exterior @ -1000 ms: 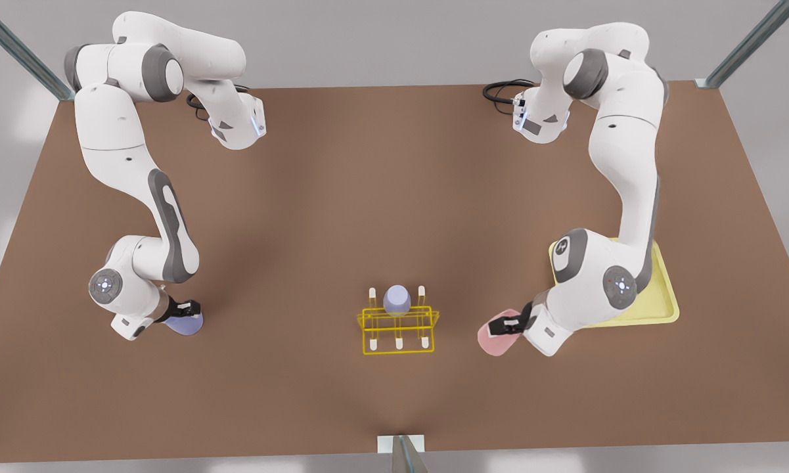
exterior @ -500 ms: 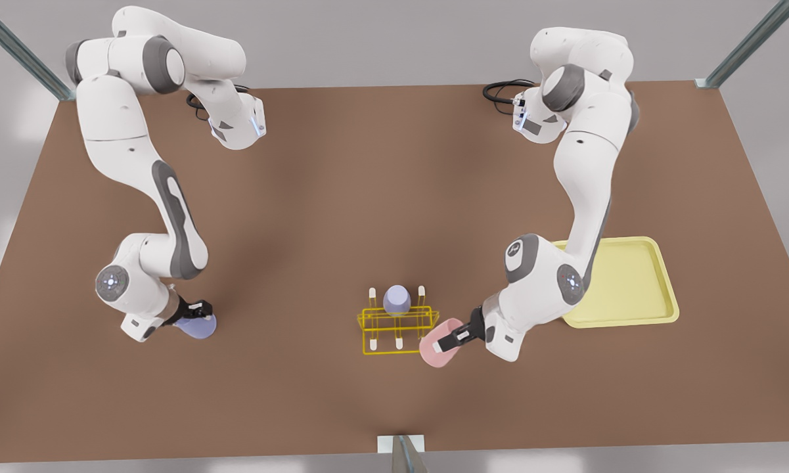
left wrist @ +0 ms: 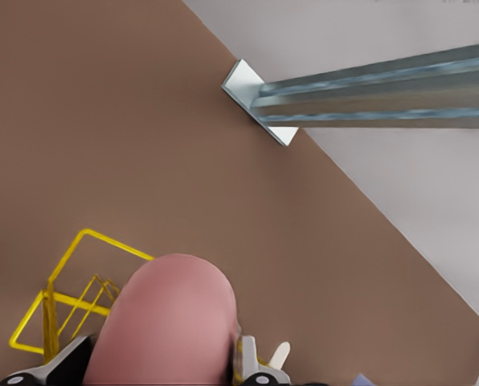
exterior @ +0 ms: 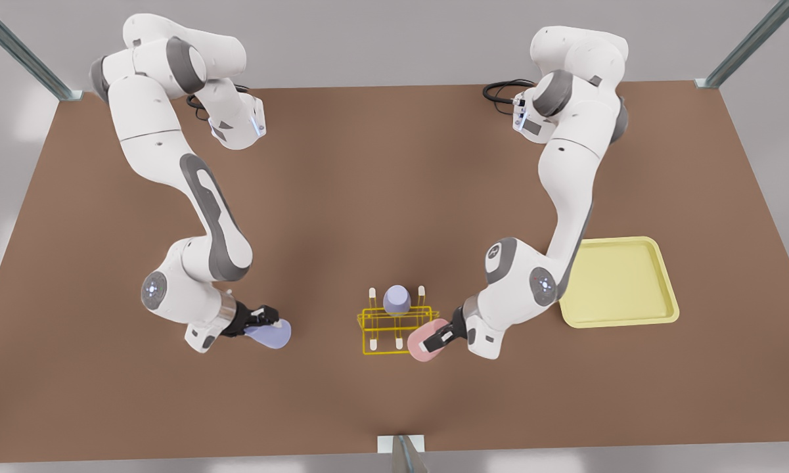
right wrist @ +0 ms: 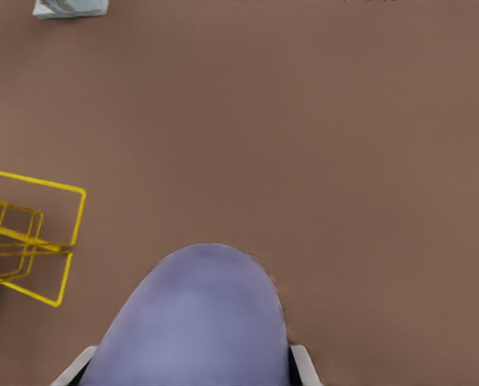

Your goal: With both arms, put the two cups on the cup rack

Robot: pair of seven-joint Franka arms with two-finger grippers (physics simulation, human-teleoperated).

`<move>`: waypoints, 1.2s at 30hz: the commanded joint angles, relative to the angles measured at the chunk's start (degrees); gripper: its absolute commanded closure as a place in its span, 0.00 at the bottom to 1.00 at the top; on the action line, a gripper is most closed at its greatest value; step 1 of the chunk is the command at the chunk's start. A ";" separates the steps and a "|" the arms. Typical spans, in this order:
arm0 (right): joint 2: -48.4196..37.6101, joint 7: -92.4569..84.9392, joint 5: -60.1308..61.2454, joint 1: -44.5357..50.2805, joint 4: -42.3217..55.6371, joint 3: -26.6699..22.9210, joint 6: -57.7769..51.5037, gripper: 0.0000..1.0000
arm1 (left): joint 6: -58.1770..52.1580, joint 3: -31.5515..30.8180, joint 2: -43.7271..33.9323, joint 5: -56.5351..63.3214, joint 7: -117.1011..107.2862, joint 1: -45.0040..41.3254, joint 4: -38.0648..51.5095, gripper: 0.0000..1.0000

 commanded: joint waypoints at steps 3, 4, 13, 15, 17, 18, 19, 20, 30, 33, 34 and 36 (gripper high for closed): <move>3.64 2.31 8.58 3.50 7.13 0.02 -4.01 0.13 | 0.36 0.43 -0.13 0.17 -5.57 -0.14 0.15 0.00; 4.43 2.31 9.90 3.94 8.54 0.02 -4.28 0.13 | 0.27 0.43 -0.22 0.17 -5.66 -0.14 0.15 0.00; 12.79 6.44 14.91 7.54 22.51 0.72 -5.24 0.13 | -18.26 2.10 -7.95 7.19 -6.98 2.67 2.09 0.00; 14.10 6.53 15.26 7.54 24.18 1.25 -5.24 0.13 | -38.03 2.01 -14.28 17.30 -2.60 6.62 2.09 0.00; 15.68 6.53 16.05 7.54 26.56 2.04 -5.24 0.13 | -56.23 2.01 -17.97 28.73 24.55 9.25 2.09 0.00; 15.77 6.53 16.23 7.54 26.99 2.04 -5.24 0.13 | -59.39 2.10 -19.20 29.09 30.87 11.01 2.09 0.00; 16.04 6.53 16.23 7.54 27.44 2.13 -5.25 0.13 | -61.25 1.92 -22.27 29.26 36.77 13.47 1.91 0.00; 16.39 6.53 16.93 7.54 28.32 2.30 -5.33 0.13 | -55.03 3.41 -30.87 28.82 47.86 15.41 -9.92 0.00; 18.23 6.35 18.25 8.07 31.92 4.49 -5.24 0.13 | -54.83 12.65 -38.72 18.90 52.43 12.34 -24.63 0.00; 18.15 6.00 18.34 8.07 31.92 5.29 -5.33 0.13 | -55.36 12.65 -38.72 18.36 52.43 13.04 -24.72 0.00; 18.15 5.91 18.34 8.07 31.92 5.29 -5.68 0.13 | -55.36 12.65 -38.72 18.36 52.43 13.04 -24.72 0.00; 18.15 5.56 18.34 8.07 31.83 5.29 -6.21 0.13 | -55.36 12.65 -38.72 18.36 52.43 13.04 -24.63 0.00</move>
